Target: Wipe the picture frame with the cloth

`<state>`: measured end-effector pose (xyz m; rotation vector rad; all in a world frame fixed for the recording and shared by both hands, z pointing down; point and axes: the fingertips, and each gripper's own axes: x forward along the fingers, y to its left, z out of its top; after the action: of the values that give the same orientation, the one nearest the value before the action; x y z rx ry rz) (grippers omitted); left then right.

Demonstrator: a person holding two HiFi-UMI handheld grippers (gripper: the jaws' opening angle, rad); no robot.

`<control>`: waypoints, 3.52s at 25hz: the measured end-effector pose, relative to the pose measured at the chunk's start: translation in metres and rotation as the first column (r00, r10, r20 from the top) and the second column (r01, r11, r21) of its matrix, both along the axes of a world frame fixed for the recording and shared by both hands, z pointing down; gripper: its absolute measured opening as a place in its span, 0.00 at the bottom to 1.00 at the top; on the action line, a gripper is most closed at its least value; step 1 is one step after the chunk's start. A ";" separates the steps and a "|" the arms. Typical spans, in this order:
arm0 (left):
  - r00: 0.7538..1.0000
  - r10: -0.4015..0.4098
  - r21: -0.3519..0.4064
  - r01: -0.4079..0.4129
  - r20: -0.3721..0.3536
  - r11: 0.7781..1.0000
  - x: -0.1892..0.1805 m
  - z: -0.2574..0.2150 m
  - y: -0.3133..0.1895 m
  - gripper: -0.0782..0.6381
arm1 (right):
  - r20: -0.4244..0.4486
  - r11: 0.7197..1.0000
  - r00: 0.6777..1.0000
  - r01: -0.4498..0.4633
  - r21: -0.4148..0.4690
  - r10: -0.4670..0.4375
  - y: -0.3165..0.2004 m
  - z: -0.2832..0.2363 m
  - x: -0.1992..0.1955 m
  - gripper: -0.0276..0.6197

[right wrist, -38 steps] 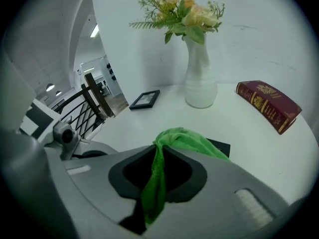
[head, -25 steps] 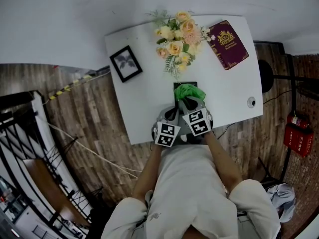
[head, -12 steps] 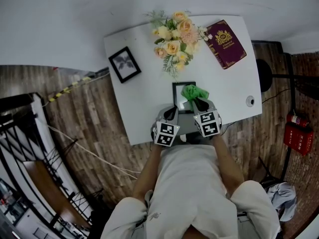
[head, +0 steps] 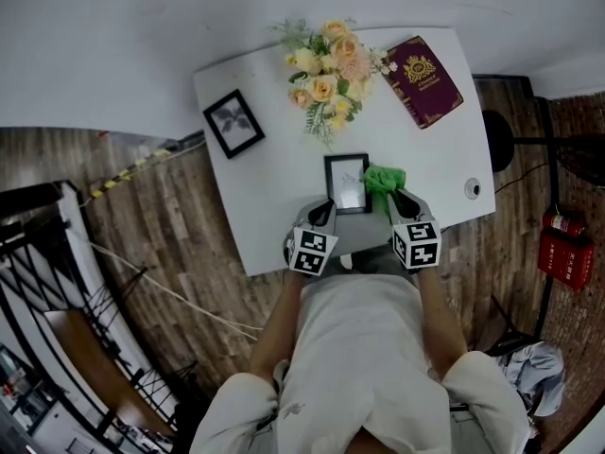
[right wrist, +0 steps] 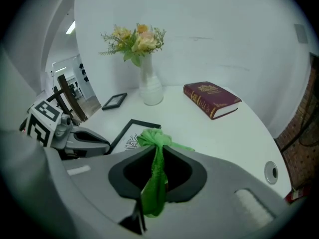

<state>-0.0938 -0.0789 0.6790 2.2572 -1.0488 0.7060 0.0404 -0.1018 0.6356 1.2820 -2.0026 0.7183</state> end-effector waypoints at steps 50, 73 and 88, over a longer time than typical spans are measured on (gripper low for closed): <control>0.999 -0.047 0.031 0.047 0.021 0.998 -0.001 0.002 0.000 0.14 | 0.037 0.994 0.994 0.107 -0.027 -0.106 0.033 0.042 -0.051 0.11; 0.976 -0.218 0.100 0.218 -0.015 0.971 -0.007 -0.069 -0.015 0.14 | 0.145 0.949 0.964 0.180 0.261 -0.223 -0.006 -0.076 -0.011 0.11; 0.962 -0.269 0.256 0.250 0.041 0.934 0.016 -0.126 -0.016 0.14 | 0.142 0.886 0.926 0.279 0.369 -0.351 -0.019 -0.108 0.002 0.11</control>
<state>-0.0778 -0.0948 0.5525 2.2486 -1.5149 0.5772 0.0421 -0.1213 0.5276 1.0527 -2.5181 0.3629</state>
